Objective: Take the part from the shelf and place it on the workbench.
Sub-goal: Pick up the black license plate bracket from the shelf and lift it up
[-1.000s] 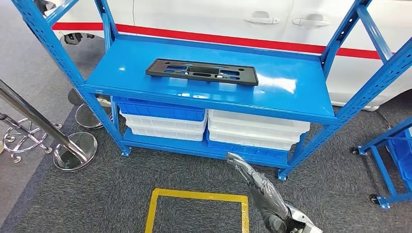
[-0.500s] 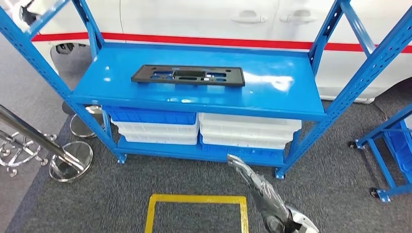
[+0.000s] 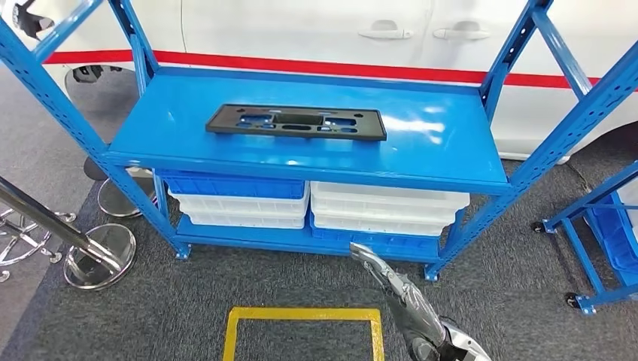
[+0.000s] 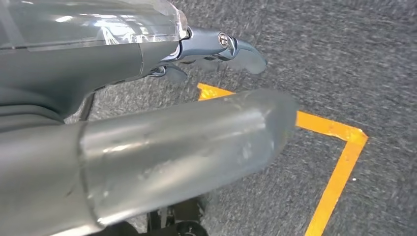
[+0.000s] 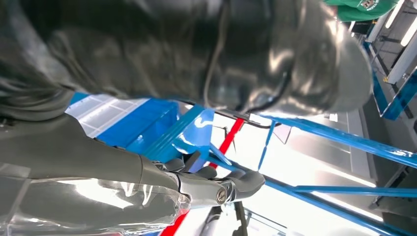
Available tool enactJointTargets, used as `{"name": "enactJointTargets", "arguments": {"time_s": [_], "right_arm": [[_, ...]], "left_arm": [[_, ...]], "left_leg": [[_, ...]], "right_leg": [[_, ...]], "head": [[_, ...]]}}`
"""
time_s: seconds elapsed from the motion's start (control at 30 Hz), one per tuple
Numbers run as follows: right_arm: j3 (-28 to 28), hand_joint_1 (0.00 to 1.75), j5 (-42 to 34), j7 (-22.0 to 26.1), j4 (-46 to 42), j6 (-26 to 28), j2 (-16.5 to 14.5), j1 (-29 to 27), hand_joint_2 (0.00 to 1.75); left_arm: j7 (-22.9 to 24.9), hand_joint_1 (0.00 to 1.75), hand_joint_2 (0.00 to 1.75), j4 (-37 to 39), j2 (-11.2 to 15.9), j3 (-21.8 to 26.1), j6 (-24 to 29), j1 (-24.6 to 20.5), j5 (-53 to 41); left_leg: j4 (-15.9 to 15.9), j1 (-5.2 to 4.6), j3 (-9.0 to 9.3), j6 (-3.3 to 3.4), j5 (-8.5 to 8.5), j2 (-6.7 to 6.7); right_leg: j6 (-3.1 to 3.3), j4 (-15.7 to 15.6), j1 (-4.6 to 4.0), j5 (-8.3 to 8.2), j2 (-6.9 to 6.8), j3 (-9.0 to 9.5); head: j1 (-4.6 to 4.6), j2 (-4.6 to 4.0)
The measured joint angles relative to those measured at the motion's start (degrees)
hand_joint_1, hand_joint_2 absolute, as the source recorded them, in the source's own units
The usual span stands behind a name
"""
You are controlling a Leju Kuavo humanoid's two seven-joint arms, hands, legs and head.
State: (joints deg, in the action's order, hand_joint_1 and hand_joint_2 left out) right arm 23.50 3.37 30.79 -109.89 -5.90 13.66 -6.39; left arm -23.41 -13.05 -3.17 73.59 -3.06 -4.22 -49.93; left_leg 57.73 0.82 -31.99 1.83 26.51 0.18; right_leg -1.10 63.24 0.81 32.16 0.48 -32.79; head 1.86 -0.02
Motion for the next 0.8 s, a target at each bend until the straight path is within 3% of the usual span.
{"name": "enactJointTargets", "arguments": {"time_s": [0.07, 0.1, 0.13, 0.17, 0.23, 0.27, 0.3, 0.37, 0.47, 0.5, 0.57, 0.6, 0.63, 0.67, 0.73, 0.8], "right_arm": [[0.0, 0.0, 0.0, 0.0, 0.0, 0.0, 0.0, -0.2, 0.0], [0.0, 0.0, 0.0, 0.1, 0.0, 0.0, 0.0, -0.3, 0.0], [0.0, 0.0, 0.0, 0.1, 0.0, 0.0, 0.0, -0.4, 0.0], [0.0, 0.0, 0.0, 0.2, 0.0, 0.0, 0.0, -0.4, 0.0], [-0.1, 0.0, 0.0, 0.3, -0.1, 0.0, 0.0, -0.5, 0.0], [-0.1, 0.0, 0.0, 0.4, -0.2, 0.0, 0.0, -0.4, 0.0], [-0.1, 0.0, 0.0, 0.4, -0.3, 0.0, 0.0, -0.4, 0.0], [-0.1, 0.0, 0.1, 0.4, -0.6, 0.0, 0.0, -0.4, 0.0], [-0.1, 0.0, 0.1, 0.5, -1.1, 0.0, 0.0, -0.4, 0.0], [-0.1, 0.0, 0.1, 0.5, -1.2, 0.0, 0.0, -0.4, 0.0], [-0.1, 0.0, 0.2, 0.5, -1.3, 0.0, 0.0, -0.4, 0.0], [-0.1, 0.0, 0.2, 0.5, -1.3, 0.0, 0.0, -0.4, 0.0], [-0.1, 0.0, 0.2, 0.5, -1.3, 0.0, 0.0, -0.5, 0.0], [-0.1, 0.0, 0.3, 0.5, -1.3, 0.0, 0.0, -0.5, 0.0], [-0.1, 0.0, 0.3, 0.5, -1.3, 0.0, 0.0, -0.5, 0.0], [-0.1, 0.0, 0.4, 0.5, -1.3, 0.0, 0.0, -0.5, 0.0]], "left_arm": [[0.0, 0.0, 0.0, 0.0, 0.0, 0.0, 0.0, 0.0, 0.0], [-0.1, 0.0, 0.0, 0.0, 0.0, 0.0, 0.0, 0.0, 0.0], [-0.1, 0.0, 0.0, 0.0, 0.0, 0.0, 0.0, 0.0, 0.0], [-0.1, 0.0, 0.0, 0.0, 0.0, 0.0, 0.1, 0.0, 0.0], [-0.1, 0.0, 0.0, 0.0, 0.0, 0.0, 0.1, 0.1, -0.1], [-0.1, 0.0, 0.0, 0.0, 0.0, 0.0, 0.1, 0.0, -0.1], [-0.2, 0.0, 0.0, 0.0, 0.0, 0.0, 0.1, 0.0, -0.1], [-0.2, 0.0, 0.0, 0.0, 0.0, 0.0, 0.1, 0.0, -0.3], [-0.3, 0.0, 0.0, 0.0, 0.1, 0.0, 0.1, -0.1, -0.5], [-0.3, 0.0, 0.0, 0.0, 0.1, 0.0, 0.1, -0.2, -0.5], [-0.3, 0.0, 0.0, 0.0, 0.1, 0.0, 0.1, -0.1, -0.5], [-0.3, 0.0, 0.0, 0.0, 0.1, 0.0, 0.1, 0.0, -0.5], [-0.3, 0.0, 0.0, 0.0, 0.1, 0.0, 0.1, 0.1, -0.5], [-0.3, 0.0, 0.0, 0.0, 0.1, 0.0, 0.1, 0.1, -0.5], [-0.3, 0.0, 0.0, 0.0, 0.1, 0.0, 0.1, 0.2, -0.5], [-0.4, 0.0, 0.0, 0.0, 0.2, 0.0, 0.1, 0.2, -0.5]], "left_leg": [[0.0, -0.12, 0.23, 0.37, 0.27, 0.11], [0.0, -0.18, 0.41, 0.45, 0.45, 0.14], [0.0, -0.22, 0.68, 0.44, 0.66, 0.15], [0.0, -0.24, 1.07, 0.38, 0.93, 0.13], [0.0, -0.3, 1.98, 0.06, 1.59, 0.08], [0.1, -0.39, 2.27, -0.21, 1.91, 0.05], [0.1, -0.47, 2.41, -0.52, 2.17, 0.06], [0.0, -0.57, 2.51, -1.14, 2.49, 0.19], [1.6, -0.54, 2.27, -1.98, 3.95, 0.31], [4.1, -0.47, 1.14, -2.23, 5.24, 0.28], [12.0, -0.32, -3.16, -2.65, 8.29, 0.23], [15.2, -0.26, -5.26, -2.81, 9.03, 0.23], [16.7, -0.22, -6.56, -2.89, 8.6, 0.23], [15.8, -0.2, -6.73, -2.86, 6.94, 0.23], [8.9, -0.23, -4.25, -2.43, 1.79, 0.2], [2.9, -0.52, -1.62, -1.77, -0.55, 0.17]], "right_leg": [[-0.26, 7.6, 0.03, 2.93, -0.09, -4.38], [-0.33, 10.2, 0.06, 3.25, -0.12, -6.11], [-0.32, 10.6, 0.07, 2.35, -0.14, -6.85], [-0.21, 8.8, 0.06, 0.36, -0.17, -6.39], [0.3, 1.4, -0.09, -4.34, -0.32, -3.3], [0.58, -1.9, -0.25, -5.58, -0.41, -1.84], [0.82, -3.8, -0.42, -5.98, -0.48, -1.0], [1.22, -4.8, -0.63, -5.48, -0.4, -0.64], [2.08, -5.6, -0.11, -5.26, -0.28, 0.22], [2.41, -5.8, 0.02, -5.14, -0.32, 0.62], [2.82, -5.9, -0.07, -4.66, -0.36, 1.09], [2.89, -5.9, -0.1, -4.39, -0.3, 1.33], [2.86, -5.9, -0.12, -4.07, -0.22, 1.7], [2.79, -5.9, -0.13, -3.69, -0.14, 2.2], [2.5, -5.9, -0.12, -2.75, -0.05, 3.5], [1.93, -5.8, -0.25, -1.92, 0.01, 4.35]], "head": [[0.0, 0.0], [0.0, 0.0], [0.0, 0.0], [0.0, 0.0], [0.0, 0.0], [-0.01, 0.0], [-0.01, 0.0], [-0.01, 0.0], [0.01, 0.01], [0.02, 0.01], [0.01, 0.0], [0.01, 0.0], [0.01, 0.0], [0.02, 0.0], [0.01, 0.0], [-0.01, 0.0]]}}
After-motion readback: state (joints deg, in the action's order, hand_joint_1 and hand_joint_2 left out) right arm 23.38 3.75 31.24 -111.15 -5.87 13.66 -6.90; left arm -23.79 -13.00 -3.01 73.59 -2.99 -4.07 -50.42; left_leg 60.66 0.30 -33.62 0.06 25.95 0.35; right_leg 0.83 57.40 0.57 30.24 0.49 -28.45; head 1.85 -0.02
